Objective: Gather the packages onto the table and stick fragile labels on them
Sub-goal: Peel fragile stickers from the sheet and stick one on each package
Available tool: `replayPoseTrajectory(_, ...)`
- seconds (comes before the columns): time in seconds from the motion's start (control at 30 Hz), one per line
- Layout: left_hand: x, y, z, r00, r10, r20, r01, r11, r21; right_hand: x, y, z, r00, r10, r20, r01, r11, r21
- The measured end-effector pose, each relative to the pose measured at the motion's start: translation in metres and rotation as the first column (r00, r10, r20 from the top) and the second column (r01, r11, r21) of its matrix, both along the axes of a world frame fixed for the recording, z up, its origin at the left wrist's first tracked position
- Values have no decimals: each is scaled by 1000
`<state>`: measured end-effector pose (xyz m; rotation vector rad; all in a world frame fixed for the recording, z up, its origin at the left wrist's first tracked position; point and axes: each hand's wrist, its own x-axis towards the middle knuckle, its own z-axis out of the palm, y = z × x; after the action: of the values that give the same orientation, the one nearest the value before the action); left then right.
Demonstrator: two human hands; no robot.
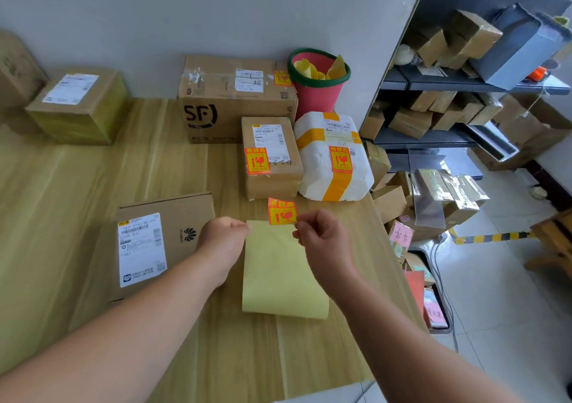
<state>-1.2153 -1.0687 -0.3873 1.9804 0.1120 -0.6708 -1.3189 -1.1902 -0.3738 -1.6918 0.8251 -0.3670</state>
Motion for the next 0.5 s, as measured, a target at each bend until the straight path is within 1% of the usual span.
replayPoseTrajectory(0.1, 15, 18, 4, 998, 18, -57, -21, 998, -53, 13, 22, -5, 996, 89, -28, -89, 996, -5)
replayPoseTrajectory(0.27, 36, 57, 8, 997, 24, -74, -29, 998, -59, 36, 58, -8, 976, 212, -46, -212, 977, -2)
replayPoseTrajectory(0.37, 44, 79, 7, 996, 47, -69, -51, 997, -65, 49, 78, -9, 962, 270, -51, -269, 963, 23)
replayPoseTrajectory(0.5, 56, 108, 6, 996, 70, -60, -74, 995, -64, 63, 99, -11, 938, 338, -81, -338, 941, 13)
